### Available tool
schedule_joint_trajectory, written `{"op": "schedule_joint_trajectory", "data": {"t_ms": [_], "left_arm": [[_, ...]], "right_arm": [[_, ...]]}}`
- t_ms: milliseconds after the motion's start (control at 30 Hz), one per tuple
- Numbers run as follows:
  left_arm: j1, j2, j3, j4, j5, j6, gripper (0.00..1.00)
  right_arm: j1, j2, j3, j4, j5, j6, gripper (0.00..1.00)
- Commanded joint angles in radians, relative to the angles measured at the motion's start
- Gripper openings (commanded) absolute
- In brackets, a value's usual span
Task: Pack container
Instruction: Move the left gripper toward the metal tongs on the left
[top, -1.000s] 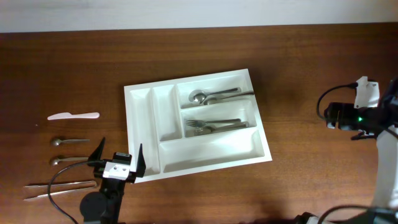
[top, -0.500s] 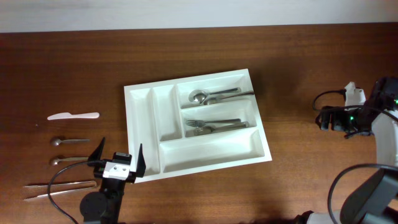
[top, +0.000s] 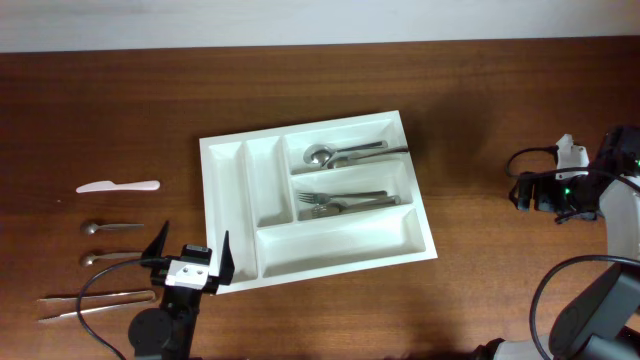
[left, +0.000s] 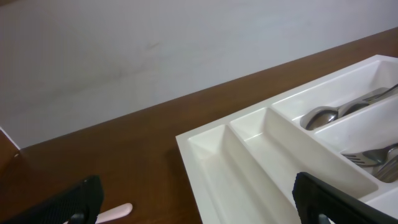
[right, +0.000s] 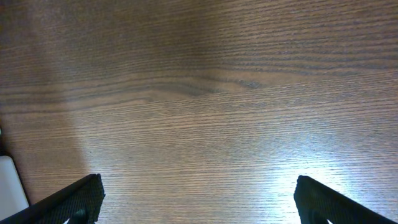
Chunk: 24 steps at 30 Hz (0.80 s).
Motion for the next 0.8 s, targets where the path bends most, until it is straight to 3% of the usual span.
{"op": "schedule_joint_trajectory", "data": {"t_ms": [0, 333, 533, 633, 767], "left_arm": [[0.005, -0.007, -0.007, 0.001, -0.011, -0.002, 0.99], [0.004, -0.007, -0.007, 0.003, 0.014, -0.008, 0.99], [0.004, -0.007, 0.032, -0.001, 0.027, -0.138, 0.99], [0.004, 0.000, 0.114, -0.103, 0.005, -0.177, 0.99], [0.004, 0.064, 0.309, -0.375, -0.066, -0.222, 0.99]], "right_arm": [[-0.008, -0.001, -0.002, 0.000, -0.019, -0.010, 0.99], [-0.008, -0.001, -0.002, 0.000, -0.019, -0.010, 0.99], [-0.008, -0.001, -0.002, 0.000, -0.019, -0.010, 0.99], [-0.008, -0.001, -0.002, 0.000, -0.019, -0.010, 0.99], [-0.008, -0.001, -0.002, 0.000, -0.019, -0.010, 0.99]]}}
